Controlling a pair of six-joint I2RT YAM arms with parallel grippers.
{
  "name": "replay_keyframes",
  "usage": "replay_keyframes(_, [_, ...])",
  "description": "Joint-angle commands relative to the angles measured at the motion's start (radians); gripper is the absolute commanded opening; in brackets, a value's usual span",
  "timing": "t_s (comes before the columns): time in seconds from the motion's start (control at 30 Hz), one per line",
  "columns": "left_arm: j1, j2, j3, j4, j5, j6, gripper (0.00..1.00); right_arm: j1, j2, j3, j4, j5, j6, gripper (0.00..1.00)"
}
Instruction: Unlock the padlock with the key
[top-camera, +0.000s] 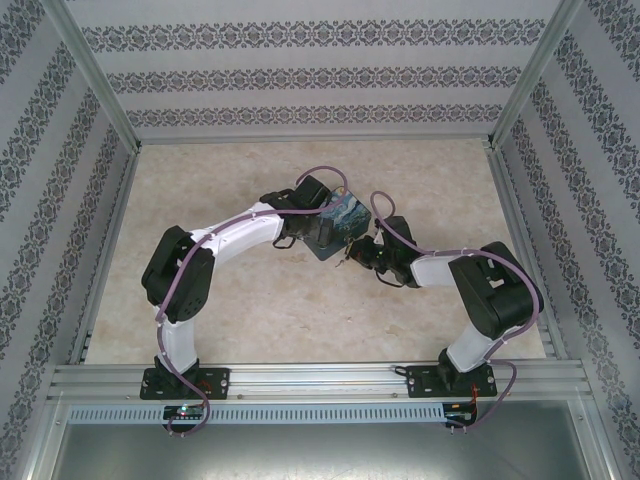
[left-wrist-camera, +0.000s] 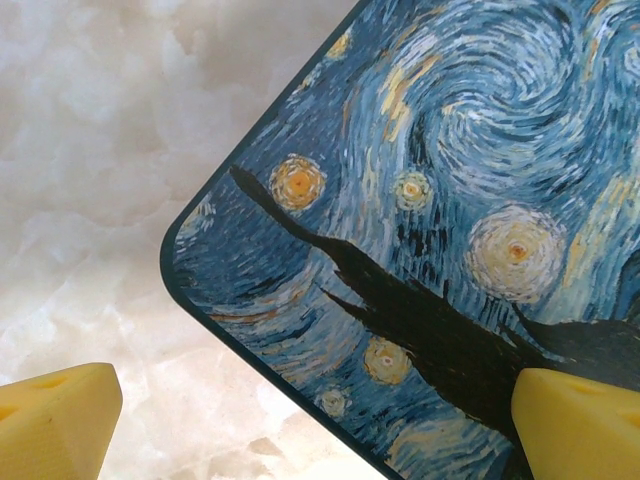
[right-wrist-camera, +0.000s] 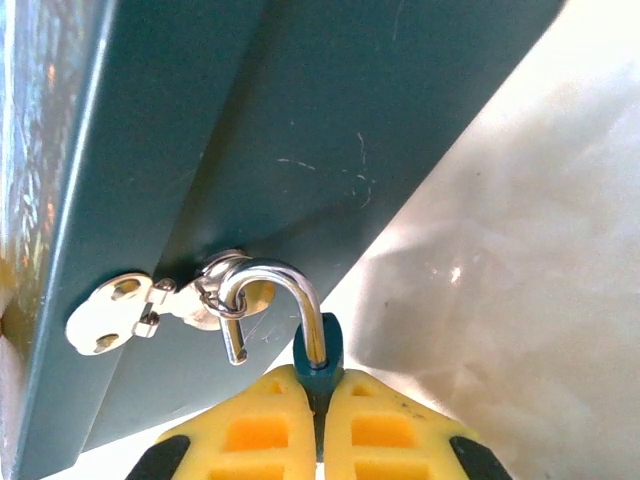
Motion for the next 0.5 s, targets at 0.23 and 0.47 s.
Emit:
replay_keyframes(0.23, [-0.008, 0.061, -0.058, -0.068, -0.02, 0.037, 1.0, -0.042, 0.012, 0.063, -0.032, 0.014, 0.026, 0.0])
replay_keyframes(0.47, [-0.009, 0.082, -0.069, -0.067, -0.007, 0.037, 1.0, -0.097, 0.029, 0.147, -0.067, -0.023, 0.019, 0.0])
